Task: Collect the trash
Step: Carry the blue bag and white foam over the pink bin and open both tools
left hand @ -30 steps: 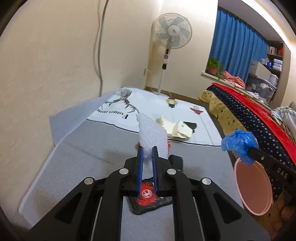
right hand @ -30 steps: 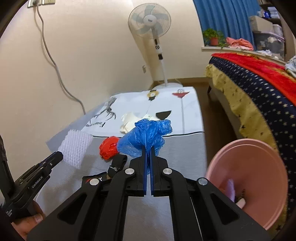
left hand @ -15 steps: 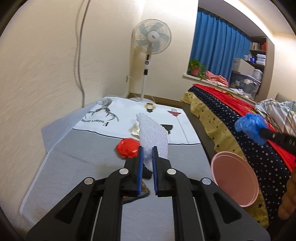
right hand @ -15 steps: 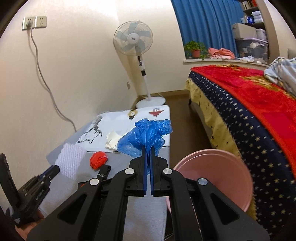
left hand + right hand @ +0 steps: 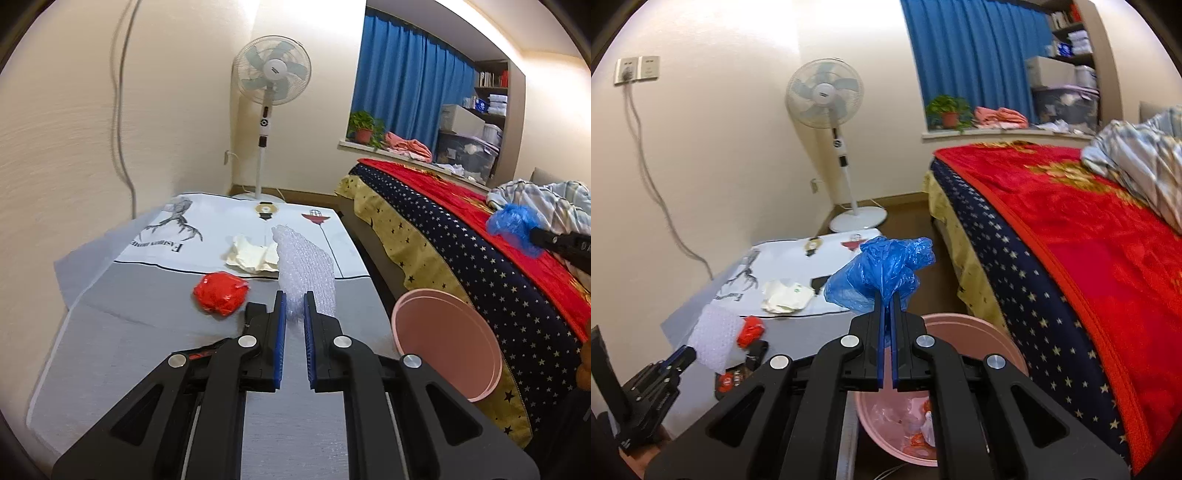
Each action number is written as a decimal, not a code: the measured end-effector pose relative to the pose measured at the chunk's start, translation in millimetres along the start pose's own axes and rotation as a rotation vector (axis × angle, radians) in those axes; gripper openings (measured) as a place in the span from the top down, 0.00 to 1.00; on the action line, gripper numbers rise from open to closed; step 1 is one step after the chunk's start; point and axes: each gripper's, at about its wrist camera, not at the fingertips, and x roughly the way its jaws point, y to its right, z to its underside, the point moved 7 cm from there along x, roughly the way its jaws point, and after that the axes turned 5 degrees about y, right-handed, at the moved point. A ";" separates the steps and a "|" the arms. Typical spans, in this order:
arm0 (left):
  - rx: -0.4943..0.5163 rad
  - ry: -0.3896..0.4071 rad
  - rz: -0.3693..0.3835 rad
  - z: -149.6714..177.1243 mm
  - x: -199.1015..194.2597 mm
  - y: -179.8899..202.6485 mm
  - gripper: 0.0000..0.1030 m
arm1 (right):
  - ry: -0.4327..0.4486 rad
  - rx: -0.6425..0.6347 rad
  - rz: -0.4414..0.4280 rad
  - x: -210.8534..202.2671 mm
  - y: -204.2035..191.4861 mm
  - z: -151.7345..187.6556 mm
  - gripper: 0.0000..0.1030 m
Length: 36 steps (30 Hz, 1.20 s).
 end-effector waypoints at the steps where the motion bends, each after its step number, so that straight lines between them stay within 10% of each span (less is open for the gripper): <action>1: 0.000 -0.002 0.004 0.4 1.2 2.0 0.91 | -0.002 0.016 0.005 2.1 4.4 2.3 0.97; 36: 0.058 -0.058 0.184 21.1 56.9 121.3 0.91 | -0.045 0.058 0.176 23.5 57.5 18.8 0.98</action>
